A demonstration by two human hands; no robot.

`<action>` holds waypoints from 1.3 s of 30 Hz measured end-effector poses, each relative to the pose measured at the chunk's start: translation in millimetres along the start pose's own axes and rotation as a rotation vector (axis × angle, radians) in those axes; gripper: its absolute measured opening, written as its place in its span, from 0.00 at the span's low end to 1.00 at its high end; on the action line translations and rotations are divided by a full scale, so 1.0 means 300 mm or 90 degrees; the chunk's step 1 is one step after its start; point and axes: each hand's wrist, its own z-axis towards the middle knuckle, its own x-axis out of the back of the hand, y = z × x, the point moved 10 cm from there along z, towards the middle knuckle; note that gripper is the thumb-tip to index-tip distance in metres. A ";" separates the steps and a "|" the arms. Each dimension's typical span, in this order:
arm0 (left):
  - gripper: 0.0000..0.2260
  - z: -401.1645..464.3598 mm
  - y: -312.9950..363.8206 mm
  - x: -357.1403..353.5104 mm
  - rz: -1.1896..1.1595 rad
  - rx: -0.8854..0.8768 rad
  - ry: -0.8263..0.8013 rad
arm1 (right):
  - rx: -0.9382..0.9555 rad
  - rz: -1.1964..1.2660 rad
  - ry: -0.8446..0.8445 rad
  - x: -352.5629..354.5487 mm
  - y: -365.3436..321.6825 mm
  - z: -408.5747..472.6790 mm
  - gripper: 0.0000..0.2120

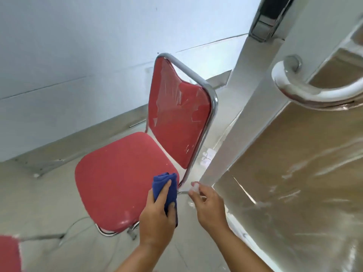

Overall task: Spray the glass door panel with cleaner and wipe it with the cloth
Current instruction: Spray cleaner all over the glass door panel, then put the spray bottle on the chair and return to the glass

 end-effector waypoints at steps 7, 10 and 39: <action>0.29 0.154 -0.307 0.157 0.027 0.109 0.056 | 0.000 -0.031 -0.120 -0.372 -0.045 0.206 0.12; 0.27 0.225 -0.414 0.172 0.039 0.142 0.063 | 0.039 -0.042 -0.148 -0.516 -0.074 0.293 0.17; 0.29 0.340 -0.245 0.316 -0.191 0.136 0.111 | 0.000 0.000 -0.044 -0.405 -0.073 0.347 0.19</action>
